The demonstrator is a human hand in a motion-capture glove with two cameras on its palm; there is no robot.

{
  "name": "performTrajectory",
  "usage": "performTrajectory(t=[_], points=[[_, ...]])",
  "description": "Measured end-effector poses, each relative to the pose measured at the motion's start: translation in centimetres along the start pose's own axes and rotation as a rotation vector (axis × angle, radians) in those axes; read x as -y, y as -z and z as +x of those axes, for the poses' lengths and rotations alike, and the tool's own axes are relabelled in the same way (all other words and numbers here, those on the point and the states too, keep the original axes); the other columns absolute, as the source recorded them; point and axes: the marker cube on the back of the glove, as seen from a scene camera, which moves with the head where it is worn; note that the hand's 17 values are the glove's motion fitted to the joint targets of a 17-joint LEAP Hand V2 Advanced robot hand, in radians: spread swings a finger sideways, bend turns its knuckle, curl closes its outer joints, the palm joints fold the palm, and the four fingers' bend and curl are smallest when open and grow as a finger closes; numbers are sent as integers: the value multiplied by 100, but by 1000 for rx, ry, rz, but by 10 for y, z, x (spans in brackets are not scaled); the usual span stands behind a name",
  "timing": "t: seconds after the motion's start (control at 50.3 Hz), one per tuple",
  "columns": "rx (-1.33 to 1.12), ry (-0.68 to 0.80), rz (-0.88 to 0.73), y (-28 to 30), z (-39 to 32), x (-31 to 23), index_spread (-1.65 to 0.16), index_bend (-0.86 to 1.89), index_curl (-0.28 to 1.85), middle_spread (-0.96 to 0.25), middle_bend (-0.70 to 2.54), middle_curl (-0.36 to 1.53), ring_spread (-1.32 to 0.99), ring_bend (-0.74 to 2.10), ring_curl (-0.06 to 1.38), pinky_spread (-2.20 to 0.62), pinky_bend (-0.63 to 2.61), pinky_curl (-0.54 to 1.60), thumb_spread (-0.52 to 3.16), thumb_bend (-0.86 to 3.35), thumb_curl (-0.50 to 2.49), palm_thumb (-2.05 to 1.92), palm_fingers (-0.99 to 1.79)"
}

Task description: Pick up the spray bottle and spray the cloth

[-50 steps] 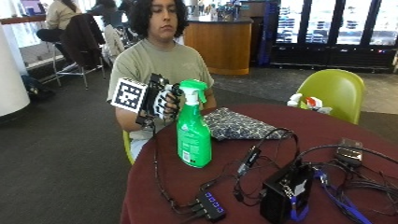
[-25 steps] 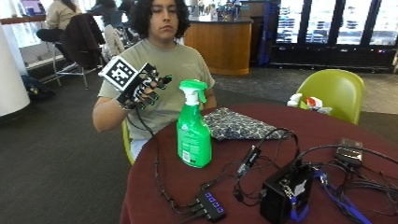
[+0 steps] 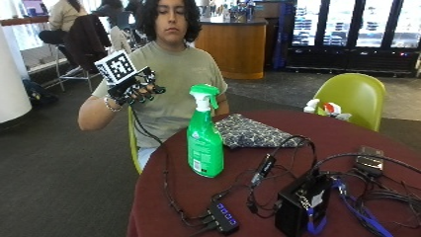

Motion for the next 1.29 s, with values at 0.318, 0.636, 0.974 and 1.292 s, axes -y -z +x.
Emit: performTrajectory(t=[0.318,0.636,0.974,1.292], points=[[400,52,12,-33,-5,63,-39,11,31,0,20,36,-5,32,32,20,23,32,104,0,36,47,43],[746,-49,130,-74,-25,175,-31,8,22,1,24,37,-6,40,35,15,31,35,103,-1,38,65,40],[778,-82,350,-94,-37,258,-25,8,18,-3,31,39,-11,51,37,7,32,36,95,-3,39,69,55],[906,-224,93,-81,-44,293,-26,30,33,-13,41,43,-16,47,37,-3,19,31,80,3,49,89,117]])
